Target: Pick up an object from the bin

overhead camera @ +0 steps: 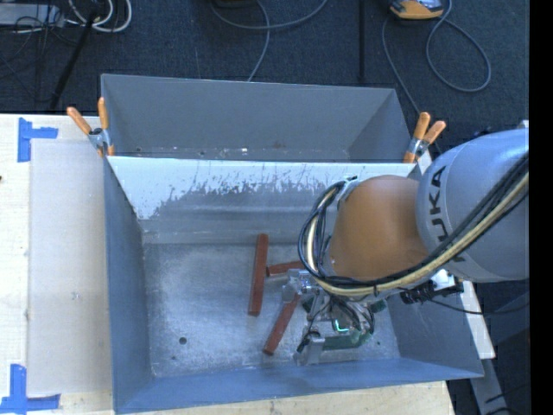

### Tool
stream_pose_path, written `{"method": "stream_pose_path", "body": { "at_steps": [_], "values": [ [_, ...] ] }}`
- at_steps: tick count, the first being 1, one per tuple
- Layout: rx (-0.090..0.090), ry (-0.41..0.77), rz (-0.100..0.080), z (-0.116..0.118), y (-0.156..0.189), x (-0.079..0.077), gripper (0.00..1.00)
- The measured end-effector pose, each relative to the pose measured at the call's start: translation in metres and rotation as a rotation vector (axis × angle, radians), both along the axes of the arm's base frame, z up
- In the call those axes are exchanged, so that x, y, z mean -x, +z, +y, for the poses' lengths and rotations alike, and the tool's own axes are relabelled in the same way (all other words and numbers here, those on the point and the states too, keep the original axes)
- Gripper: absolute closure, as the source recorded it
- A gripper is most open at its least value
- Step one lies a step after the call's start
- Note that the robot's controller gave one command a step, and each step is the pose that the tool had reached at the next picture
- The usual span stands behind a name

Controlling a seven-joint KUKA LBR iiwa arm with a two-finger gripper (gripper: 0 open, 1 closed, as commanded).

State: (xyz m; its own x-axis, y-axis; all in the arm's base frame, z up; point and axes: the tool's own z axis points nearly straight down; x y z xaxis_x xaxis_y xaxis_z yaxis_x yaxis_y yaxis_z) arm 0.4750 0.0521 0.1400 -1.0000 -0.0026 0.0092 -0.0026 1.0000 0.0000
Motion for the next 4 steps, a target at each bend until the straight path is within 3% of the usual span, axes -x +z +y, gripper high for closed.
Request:
{"method": "stream_pose_path", "body": {
  "at_steps": [1, 2, 3, 4],
  "values": [
    [0.000, 0.147, -0.010, -0.0610, -0.0717, -0.0214, 0.00],
    [-0.001, 0.146, -0.008, -0.0595, -0.0696, -0.0214, 1.00],
    [-0.001, 0.146, -0.008, -0.0595, -0.0705, -0.0211, 0.00],
    [-0.002, 0.145, -0.008, -0.0595, -0.0703, -0.0210, 1.00]
  ]
}}
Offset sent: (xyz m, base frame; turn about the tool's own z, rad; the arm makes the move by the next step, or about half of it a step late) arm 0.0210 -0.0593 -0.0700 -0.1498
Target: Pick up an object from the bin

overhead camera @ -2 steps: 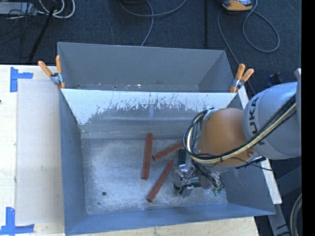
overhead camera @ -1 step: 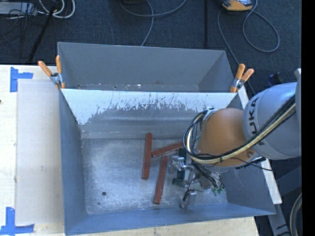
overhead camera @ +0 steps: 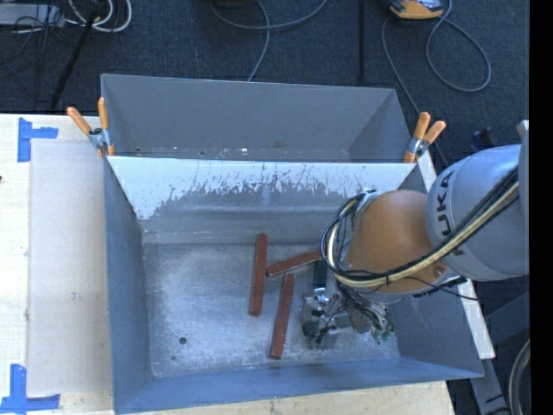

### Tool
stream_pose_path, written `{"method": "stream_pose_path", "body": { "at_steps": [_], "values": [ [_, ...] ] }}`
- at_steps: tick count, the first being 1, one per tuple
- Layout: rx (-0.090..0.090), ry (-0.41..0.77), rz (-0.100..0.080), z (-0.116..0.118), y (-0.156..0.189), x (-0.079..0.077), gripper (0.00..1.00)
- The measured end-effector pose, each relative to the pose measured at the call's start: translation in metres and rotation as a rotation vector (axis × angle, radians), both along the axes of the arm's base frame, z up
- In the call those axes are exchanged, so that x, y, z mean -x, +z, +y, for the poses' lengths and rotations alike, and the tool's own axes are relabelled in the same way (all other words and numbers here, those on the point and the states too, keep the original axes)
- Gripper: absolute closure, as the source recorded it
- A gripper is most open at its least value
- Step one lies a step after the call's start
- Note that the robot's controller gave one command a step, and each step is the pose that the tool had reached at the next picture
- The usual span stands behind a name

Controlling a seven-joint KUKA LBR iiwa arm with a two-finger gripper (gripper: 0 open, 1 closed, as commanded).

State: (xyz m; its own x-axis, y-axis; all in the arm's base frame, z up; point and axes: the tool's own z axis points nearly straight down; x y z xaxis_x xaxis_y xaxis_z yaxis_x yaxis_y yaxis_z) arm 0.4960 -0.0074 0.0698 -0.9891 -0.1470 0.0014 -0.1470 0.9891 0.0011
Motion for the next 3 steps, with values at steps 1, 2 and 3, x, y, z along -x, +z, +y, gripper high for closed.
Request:
{"method": "stream_pose_path", "body": {
  "at_steps": [1, 2, 3],
  "values": [
    [0.000, -0.001, 0.001, 0.0000, -0.0001, 0.0002, 1.00],
    [0.000, -0.001, 0.001, 0.0000, -0.0002, 0.0002, 1.00],
    [0.000, -0.002, 0.001, 0.0000, -0.0002, 0.0002, 1.00]
  ]
}}
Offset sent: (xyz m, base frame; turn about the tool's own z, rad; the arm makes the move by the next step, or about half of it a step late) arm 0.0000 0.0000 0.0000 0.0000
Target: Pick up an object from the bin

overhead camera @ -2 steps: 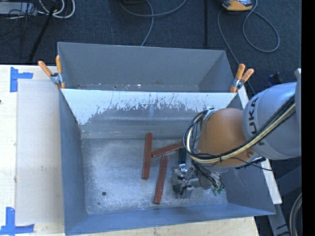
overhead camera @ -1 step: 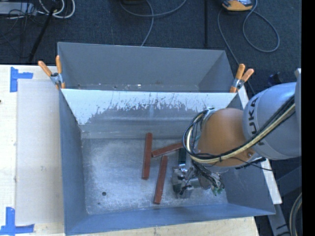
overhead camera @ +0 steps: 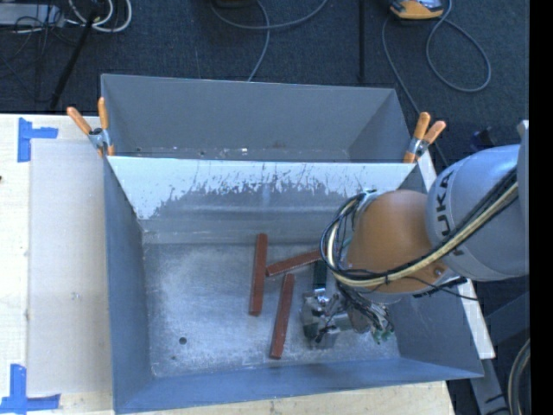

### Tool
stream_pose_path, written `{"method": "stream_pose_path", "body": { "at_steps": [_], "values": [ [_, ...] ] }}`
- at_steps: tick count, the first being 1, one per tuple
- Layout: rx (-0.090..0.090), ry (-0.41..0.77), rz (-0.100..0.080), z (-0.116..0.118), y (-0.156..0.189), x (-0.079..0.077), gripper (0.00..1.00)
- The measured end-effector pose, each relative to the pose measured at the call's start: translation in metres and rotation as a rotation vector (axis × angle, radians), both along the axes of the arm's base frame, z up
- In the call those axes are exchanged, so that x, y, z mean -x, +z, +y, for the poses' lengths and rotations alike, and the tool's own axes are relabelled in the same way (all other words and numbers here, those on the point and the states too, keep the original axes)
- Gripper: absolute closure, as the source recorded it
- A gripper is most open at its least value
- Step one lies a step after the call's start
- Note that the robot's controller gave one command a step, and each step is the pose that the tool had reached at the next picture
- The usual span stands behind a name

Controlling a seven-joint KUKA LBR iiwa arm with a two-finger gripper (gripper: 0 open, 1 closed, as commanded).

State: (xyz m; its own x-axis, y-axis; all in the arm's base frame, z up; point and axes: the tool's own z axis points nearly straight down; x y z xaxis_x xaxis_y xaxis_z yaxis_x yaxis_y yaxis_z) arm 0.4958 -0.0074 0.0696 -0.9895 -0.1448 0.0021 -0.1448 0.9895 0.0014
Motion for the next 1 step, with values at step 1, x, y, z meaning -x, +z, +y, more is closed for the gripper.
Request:
{"method": "stream_pose_path", "body": {
  "at_steps": [1],
  "values": [
    [0.000, 0.000, 0.000, 0.0000, 0.0000, 0.0000, 1.00]
  ]
}}
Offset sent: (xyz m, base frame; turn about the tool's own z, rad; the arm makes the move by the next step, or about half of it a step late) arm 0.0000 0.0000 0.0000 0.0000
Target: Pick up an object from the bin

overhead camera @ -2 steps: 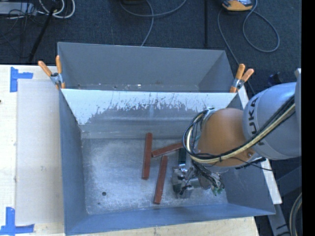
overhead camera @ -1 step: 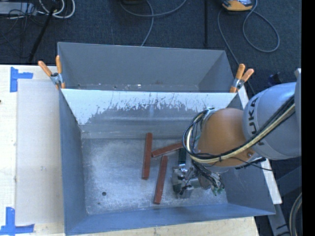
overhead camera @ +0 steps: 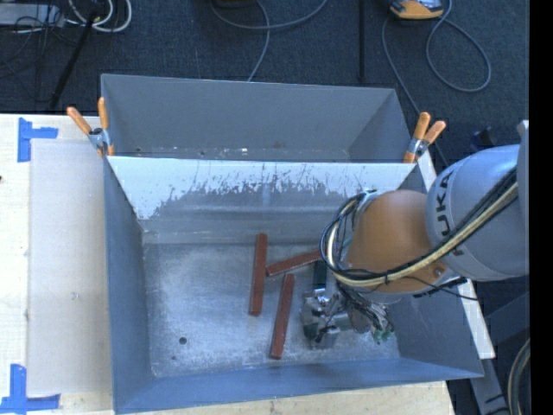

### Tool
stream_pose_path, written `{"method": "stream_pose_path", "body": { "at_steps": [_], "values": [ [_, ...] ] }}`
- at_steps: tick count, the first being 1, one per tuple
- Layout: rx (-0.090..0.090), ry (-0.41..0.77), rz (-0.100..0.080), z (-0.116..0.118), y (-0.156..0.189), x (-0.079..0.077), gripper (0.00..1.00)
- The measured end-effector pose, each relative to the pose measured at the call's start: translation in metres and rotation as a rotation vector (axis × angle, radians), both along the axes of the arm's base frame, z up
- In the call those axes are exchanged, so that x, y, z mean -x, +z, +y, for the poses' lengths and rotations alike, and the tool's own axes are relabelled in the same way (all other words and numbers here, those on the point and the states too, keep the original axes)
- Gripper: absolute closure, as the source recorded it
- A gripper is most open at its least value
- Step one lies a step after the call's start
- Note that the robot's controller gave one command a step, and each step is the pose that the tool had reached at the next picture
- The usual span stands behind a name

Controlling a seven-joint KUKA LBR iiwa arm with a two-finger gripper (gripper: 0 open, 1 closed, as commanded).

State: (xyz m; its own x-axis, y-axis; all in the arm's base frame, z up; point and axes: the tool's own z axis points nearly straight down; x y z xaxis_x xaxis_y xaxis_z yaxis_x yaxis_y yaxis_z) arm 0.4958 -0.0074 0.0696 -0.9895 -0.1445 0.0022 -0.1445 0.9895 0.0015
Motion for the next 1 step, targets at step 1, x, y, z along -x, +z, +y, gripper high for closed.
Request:
{"method": "stream_pose_path", "body": {
  "at_steps": [1],
  "values": [
    [0.000, 0.000, -0.001, 0.0000, -0.0001, -0.0001, 0.00]
  ]
}}
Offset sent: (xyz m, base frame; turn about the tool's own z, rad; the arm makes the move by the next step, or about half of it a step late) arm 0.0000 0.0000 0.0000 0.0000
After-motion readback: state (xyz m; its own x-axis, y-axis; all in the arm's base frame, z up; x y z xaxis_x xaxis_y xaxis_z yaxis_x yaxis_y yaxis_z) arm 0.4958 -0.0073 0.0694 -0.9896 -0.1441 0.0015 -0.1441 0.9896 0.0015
